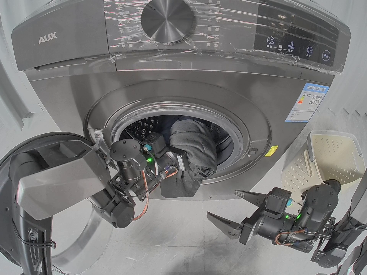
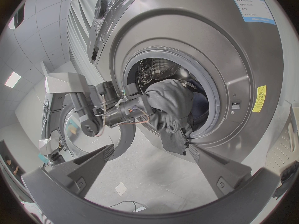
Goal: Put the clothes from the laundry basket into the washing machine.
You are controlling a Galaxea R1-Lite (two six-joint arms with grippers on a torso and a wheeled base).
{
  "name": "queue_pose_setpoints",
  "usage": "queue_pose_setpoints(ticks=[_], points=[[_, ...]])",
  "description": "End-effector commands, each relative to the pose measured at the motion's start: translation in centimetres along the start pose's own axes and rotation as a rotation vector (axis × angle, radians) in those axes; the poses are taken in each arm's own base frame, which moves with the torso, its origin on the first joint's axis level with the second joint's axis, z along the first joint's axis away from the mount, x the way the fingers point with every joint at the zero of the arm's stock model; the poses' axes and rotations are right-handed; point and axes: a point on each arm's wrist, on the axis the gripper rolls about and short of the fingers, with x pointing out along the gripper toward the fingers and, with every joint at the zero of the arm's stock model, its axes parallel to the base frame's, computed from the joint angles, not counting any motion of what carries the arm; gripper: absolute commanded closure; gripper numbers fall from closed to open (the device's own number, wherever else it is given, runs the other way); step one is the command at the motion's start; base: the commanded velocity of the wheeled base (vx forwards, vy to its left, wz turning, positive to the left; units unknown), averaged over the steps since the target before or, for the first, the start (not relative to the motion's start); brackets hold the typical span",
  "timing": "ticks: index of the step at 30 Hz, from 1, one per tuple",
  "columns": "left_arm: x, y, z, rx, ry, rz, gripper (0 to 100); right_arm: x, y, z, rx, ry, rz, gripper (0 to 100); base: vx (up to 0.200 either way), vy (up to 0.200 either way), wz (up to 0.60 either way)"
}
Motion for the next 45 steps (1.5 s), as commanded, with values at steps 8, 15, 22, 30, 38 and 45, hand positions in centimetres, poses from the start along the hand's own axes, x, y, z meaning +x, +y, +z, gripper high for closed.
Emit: queue_pose_setpoints(ticks=[8, 15, 22, 30, 38, 45], points=[[4.8, 3.0, -3.4, 0.001, -0.012, 0.080, 100, 0.1, 0.2, -0.4, 0.005, 0.016, 0.006, 0, 0.000, 0.000, 0.00], [7.5, 4.1, -3.7, 0.004, -0.016, 0.121, 100, 0.3, 0.1, -0.7, 0.006, 0.029, 0.004, 0, 0.000, 0.000, 0.00], [10.6, 5.0, -2.1, -0.001, -0.087, 0.185, 100, 0.3, 0.1, -0.7, 0.006, 0.028, 0.004, 0, 0.000, 0.000, 0.00], [11.4, 5.4, -1.5, -0.027, -0.113, 0.227, 0, 0.3, 0.1, -0.6, 0.005, 0.026, 0.003, 0, 0.000, 0.000, 0.00], [7.5, 3.6, -1.4, -0.113, 0.159, 0.238, 0, 0.3, 0.1, -0.6, 0.004, 0.025, 0.005, 0, 0.000, 0.000, 0.00], [5.8, 2.1, -2.0, -0.113, 0.296, 0.228, 0, 0.3, 0.3, -0.6, 0.004, 0.026, 0.010, 0, 0.000, 0.000, 0.00]])
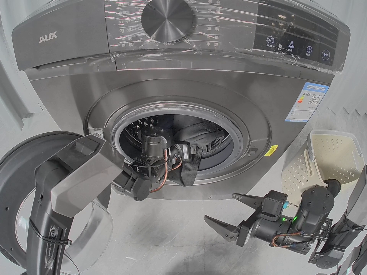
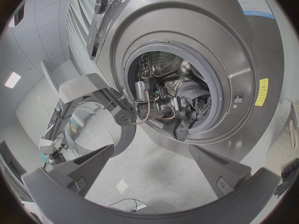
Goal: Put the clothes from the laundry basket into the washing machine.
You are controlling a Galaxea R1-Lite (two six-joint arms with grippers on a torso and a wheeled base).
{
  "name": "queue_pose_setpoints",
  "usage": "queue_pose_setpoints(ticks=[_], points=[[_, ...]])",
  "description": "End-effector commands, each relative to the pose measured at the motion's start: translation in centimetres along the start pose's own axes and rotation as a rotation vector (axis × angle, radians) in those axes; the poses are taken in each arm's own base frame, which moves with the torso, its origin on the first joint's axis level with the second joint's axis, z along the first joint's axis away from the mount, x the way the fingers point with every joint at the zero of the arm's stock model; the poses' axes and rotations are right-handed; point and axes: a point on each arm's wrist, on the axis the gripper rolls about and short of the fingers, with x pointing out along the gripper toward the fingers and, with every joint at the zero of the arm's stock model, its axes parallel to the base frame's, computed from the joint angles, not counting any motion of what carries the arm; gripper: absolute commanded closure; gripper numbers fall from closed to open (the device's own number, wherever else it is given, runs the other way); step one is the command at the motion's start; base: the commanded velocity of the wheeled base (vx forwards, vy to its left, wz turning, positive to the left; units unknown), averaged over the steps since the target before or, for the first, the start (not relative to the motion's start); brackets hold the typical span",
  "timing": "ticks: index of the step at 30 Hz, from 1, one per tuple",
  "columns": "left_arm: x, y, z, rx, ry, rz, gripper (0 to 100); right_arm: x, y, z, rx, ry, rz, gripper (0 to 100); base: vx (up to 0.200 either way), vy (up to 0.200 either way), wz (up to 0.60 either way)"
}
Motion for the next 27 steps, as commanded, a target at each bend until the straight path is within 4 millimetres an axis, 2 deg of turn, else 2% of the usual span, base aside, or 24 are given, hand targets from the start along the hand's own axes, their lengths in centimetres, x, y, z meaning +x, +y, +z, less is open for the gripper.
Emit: queue_pose_setpoints(ticks=[1, 11, 12, 21, 25, 27], points=[[-2.4, -1.4, 1.1, 0.003, 0.065, -0.018, 0, 0.0, 0.1, -0.1, -0.001, 0.002, 0.006, 0, 0.000, 0.000, 0.00], [-2.0, -0.7, -1.4, 0.043, 0.151, -0.004, 0, 0.0, 0.2, -0.1, -0.001, 0.003, 0.009, 0, 0.000, 0.000, 0.00], [-1.9, -0.7, -1.4, 0.049, 0.151, -0.005, 100, 0.0, 0.2, -0.1, -0.002, 0.004, 0.008, 0, 0.000, 0.000, 0.00], [1.1, -0.7, 0.2, 0.025, -0.012, 0.027, 100, 0.1, 0.3, -0.3, -0.001, 0.010, 0.012, 0, 0.000, 0.000, 0.00], [3.2, 0.3, 1.5, 0.004, -0.167, 0.071, 100, 0.1, 0.3, -0.3, -0.001, 0.010, 0.012, 0, 0.000, 0.000, 0.00], [4.2, 1.0, 2.7, -0.011, -0.256, 0.107, 100, 0.1, 0.3, -0.3, -0.001, 0.010, 0.012, 0, 0.000, 0.000, 0.00]])
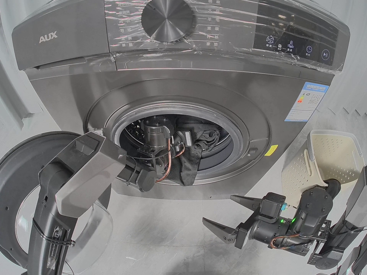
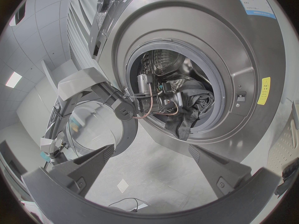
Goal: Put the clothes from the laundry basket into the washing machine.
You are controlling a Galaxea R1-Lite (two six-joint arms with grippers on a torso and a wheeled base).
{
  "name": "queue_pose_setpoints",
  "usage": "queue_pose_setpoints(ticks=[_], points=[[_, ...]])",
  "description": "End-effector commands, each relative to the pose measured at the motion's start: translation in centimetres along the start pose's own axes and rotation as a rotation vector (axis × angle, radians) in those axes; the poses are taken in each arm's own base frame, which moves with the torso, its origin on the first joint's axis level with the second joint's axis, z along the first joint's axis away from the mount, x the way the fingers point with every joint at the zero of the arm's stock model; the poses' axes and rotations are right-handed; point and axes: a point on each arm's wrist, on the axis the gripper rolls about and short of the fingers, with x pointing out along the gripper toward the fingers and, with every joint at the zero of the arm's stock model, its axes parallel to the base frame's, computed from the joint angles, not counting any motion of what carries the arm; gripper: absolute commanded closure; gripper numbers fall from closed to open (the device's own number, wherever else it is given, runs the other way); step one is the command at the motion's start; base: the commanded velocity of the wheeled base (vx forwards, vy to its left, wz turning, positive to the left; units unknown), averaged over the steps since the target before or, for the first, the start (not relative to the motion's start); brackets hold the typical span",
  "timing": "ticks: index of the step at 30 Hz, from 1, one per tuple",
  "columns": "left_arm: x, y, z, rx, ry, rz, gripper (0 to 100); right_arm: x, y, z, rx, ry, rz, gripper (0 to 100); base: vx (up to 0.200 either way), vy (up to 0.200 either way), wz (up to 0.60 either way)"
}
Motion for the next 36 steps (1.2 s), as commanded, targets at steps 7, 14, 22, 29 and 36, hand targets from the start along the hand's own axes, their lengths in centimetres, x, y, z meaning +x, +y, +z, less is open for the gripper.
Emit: queue_pose_setpoints(ticks=[7, 14, 22, 29, 36], points=[[4.0, 2.3, 1.9, -0.042, -0.259, 0.085, 100, 0.1, 0.0, -0.1, 0.000, 0.001, 0.002, 0, 0.000, 0.000, 0.00], [3.4, 2.0, 0.2, -0.034, -0.188, 0.083, 0, 0.1, 0.0, -0.2, 0.000, 0.007, 0.000, 0, 0.000, 0.000, 0.00], [-0.9, -0.2, -0.3, 0.001, 0.057, 0.030, 0, 0.1, 0.0, -0.3, 0.000, 0.010, 0.001, 0, 0.000, 0.000, 0.00], [-3.9, -0.3, -2.3, 0.074, 0.266, 0.006, 0, 0.2, 0.2, -0.3, 0.001, 0.010, 0.006, 0, 0.000, 0.000, 0.00], [-4.1, 0.3, -3.4, 0.092, 0.315, 0.026, 0, 0.2, 0.2, -0.3, 0.005, 0.009, 0.000, 0, 0.000, 0.000, 0.00]])
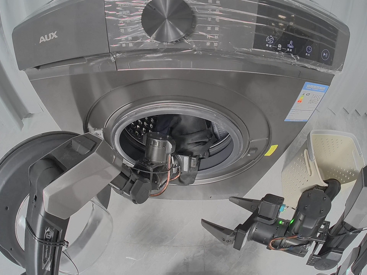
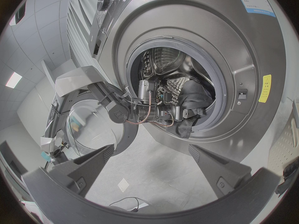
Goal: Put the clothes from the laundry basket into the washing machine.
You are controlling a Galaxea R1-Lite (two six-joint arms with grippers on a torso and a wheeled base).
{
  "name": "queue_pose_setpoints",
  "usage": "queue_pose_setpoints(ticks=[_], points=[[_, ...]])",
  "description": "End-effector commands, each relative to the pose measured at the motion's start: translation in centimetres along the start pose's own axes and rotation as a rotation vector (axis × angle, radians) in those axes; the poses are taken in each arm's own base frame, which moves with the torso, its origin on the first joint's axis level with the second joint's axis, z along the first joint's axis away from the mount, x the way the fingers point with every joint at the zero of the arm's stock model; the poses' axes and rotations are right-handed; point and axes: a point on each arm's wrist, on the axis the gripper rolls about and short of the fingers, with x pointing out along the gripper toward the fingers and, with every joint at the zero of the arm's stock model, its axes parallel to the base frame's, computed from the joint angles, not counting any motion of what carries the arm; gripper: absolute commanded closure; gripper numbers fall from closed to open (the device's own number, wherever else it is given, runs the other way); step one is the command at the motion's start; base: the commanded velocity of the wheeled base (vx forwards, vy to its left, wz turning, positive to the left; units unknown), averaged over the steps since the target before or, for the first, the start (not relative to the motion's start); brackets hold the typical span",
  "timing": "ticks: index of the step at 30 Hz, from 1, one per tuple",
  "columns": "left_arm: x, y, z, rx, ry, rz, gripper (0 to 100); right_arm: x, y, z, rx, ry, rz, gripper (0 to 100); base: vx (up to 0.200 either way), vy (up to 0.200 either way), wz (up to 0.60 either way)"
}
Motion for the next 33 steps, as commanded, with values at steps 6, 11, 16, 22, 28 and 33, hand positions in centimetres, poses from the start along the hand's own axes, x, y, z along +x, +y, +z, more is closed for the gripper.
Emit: queue_pose_setpoints(ticks=[6, 11, 16, 22, 28, 33], points=[[-0.3, 0.6, -0.9, 0.030, 0.059, 0.026, 0, 0.1, 0.1, 0.0, 0.000, 0.001, -0.006, 0, 0.000, 0.000, 0.00], [-0.1, 0.6, -0.6, 0.027, 0.044, 0.026, 100, 0.1, 0.1, 0.0, 0.000, 0.001, -0.006, 0, 0.000, 0.000, 0.00], [1.0, 0.3, 1.6, -0.019, -0.082, 0.013, 100, 0.1, 0.2, 0.0, 0.001, 0.000, -0.002, 0, 0.000, 0.000, 0.00], [2.6, 0.7, 3.3, -0.067, -0.224, 0.024, 100, 0.1, 0.2, 0.0, 0.001, -0.002, -0.002, 0, 0.000, 0.000, 0.00], [4.7, 1.6, 4.4, -0.096, -0.371, 0.052, 100, 0.1, 0.2, -0.2, 0.001, 0.004, -0.003, 0, 0.000, 0.000, 0.00], [5.9, 2.3, 5.6, -0.115, -0.475, 0.070, 100, 0.2, 0.1, -0.2, 0.001, 0.006, -0.004, 0, 0.000, 0.000, 0.00]])
